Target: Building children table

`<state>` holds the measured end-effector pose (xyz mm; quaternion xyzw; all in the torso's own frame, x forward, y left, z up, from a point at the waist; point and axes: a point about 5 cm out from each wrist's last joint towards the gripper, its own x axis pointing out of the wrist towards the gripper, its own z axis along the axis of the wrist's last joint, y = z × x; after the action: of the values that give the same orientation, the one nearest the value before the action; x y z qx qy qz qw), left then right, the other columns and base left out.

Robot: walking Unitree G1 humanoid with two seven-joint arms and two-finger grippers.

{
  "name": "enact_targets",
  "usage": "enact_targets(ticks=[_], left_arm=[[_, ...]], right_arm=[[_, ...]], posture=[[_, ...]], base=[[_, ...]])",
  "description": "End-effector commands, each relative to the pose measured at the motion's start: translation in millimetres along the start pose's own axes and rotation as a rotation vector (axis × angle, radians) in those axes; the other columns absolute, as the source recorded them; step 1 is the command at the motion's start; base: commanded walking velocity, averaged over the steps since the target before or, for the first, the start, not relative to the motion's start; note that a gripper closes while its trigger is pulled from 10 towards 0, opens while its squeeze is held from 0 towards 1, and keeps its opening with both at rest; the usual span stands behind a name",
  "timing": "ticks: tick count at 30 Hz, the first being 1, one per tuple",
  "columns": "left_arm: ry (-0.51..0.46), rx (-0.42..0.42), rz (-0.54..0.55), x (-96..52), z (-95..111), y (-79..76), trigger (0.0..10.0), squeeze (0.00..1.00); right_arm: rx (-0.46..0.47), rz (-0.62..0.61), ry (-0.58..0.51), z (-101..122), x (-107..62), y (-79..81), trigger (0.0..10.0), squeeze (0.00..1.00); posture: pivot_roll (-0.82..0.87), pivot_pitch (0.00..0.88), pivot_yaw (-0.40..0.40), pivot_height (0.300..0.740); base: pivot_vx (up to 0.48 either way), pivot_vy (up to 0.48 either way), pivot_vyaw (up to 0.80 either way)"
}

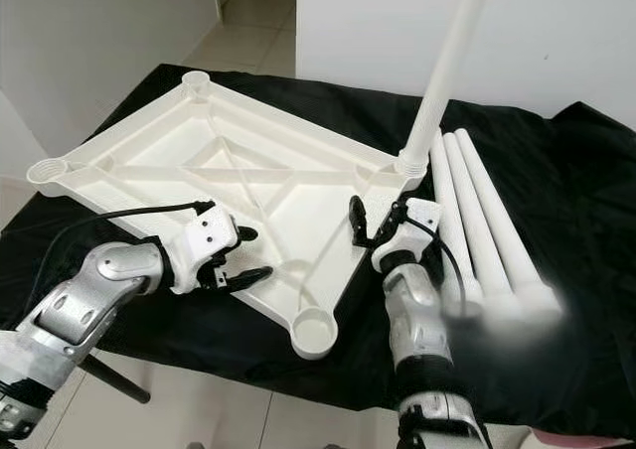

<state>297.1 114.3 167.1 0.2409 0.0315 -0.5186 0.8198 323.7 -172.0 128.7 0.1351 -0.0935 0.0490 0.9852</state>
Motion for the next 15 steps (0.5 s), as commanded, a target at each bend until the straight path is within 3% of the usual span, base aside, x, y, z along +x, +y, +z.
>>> enact_targets(ticks=[1,4,10,11,12,15], left_arm=[[-0.012,0.027,-0.092,-5.2,2,2.2,10.0,0.00],[0.020,0.030,-0.126,-11.7,-3,11.1,10.0,0.00],[0.073,0.040,-0.165,-11.1,-11,20.5,10.0,0.00],[0.092,0.034,-0.180,-8.4,-13,21.5,10.0,0.06],[0.121,0.025,-0.186,-4.4,-17,23.3,10.0,1.00],[0.153,0.022,-0.201,2.0,-22,25.4,10.0,1.00]], right_arm=[[-0.009,-0.006,-0.019,2,-5.6,-4.1,10.0,0.00],[-0.022,-0.006,-0.027,5,-14.8,-9.4,10.0,0.00],[-0.048,-0.001,-0.026,9,-22.7,-14.3,10.0,0.00],[-0.053,0.000,-0.029,10,-23.5,-14.9,10.0,0.00],[-0.055,0.000,-0.034,12,-23.9,-15.3,10.0,0.00],[-0.056,-0.002,-0.042,13,-24.6,-15.0,10.0,0.00]], posture=[[0.00,0.081,-0.019,0.740],[0.01,0.076,-0.018,0.740],[0.00,0.071,-0.010,0.740],[0.00,0.071,-0.009,0.740],[0.00,0.069,-0.006,0.740],[-0.01,0.067,0.004,0.740]], base=[[0.000,0.000,0.00],[0.000,0.000,0.00],[0.000,0.000,0.00],[0.000,0.000,0.00],[0.000,0.000,0.00],[0.000,0.000,0.00]])
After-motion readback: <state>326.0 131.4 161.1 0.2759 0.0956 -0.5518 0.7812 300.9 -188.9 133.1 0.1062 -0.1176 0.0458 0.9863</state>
